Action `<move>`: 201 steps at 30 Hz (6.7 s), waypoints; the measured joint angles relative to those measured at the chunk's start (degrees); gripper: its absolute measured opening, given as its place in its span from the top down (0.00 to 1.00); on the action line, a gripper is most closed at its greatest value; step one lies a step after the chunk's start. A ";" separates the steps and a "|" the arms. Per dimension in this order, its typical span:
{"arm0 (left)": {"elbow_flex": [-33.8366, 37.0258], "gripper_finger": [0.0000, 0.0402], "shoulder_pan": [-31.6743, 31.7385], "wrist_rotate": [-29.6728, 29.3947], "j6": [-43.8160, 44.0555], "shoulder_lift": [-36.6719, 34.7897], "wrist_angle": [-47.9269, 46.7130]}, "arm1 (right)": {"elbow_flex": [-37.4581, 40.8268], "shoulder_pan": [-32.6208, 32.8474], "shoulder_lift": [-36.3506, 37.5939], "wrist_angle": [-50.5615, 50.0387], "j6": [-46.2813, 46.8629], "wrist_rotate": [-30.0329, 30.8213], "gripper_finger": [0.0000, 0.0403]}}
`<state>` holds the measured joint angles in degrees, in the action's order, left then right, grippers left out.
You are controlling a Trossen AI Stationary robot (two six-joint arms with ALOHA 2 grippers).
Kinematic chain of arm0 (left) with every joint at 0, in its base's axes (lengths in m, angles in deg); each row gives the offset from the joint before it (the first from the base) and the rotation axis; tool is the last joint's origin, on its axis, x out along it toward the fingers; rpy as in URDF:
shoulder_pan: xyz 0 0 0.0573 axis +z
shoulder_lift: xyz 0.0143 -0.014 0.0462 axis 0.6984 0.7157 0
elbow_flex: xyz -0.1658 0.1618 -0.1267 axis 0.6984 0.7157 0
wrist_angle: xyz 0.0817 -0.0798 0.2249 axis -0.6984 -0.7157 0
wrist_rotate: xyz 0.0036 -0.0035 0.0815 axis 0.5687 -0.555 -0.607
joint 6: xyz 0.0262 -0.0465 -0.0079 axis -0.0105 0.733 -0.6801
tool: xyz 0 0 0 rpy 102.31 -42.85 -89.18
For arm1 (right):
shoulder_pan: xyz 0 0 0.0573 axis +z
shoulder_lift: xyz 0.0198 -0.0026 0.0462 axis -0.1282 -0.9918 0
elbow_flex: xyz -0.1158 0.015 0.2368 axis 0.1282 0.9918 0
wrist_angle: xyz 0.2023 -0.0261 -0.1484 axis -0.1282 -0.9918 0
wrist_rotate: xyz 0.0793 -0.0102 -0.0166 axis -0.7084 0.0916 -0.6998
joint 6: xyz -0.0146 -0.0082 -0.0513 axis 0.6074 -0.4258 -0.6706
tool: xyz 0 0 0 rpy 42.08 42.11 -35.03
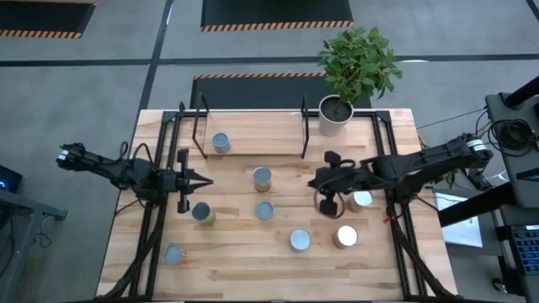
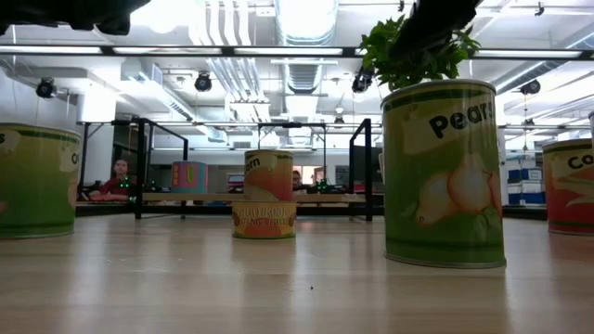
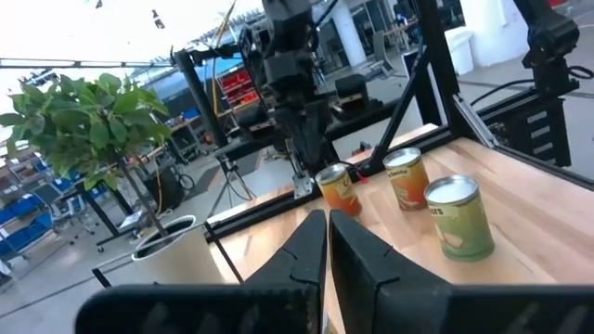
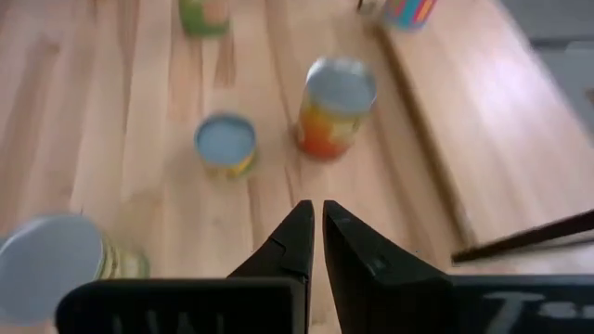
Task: Pick and place cans onto a shelf
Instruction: Put the top canned corn on the shelf
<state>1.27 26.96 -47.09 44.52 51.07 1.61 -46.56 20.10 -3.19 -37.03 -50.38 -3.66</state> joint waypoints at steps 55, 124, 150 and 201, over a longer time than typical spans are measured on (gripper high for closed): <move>-0.56 1.00 0.02 -7.15 -2.87 -0.81 1.71 | -18.49 -6.71 -27.13 7.47 -14.76 0.08 0.28; -0.47 1.00 0.02 -7.23 -2.84 -1.11 1.98 | -25.47 -16.16 -36.32 11.41 -19.78 -11.02 0.30; -0.47 1.00 0.04 -7.58 -3.97 -2.29 3.04 | -40.50 -30.96 -45.95 11.27 -34.84 -22.90 0.31; -0.47 1.00 0.11 -7.56 -4.96 -2.34 3.29 | -40.26 -24.08 -52.45 8.09 -42.40 3.63 0.98</move>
<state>0.80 27.07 -54.66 39.56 48.73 4.90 -86.82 -3.98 -55.64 -28.94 -92.77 -0.03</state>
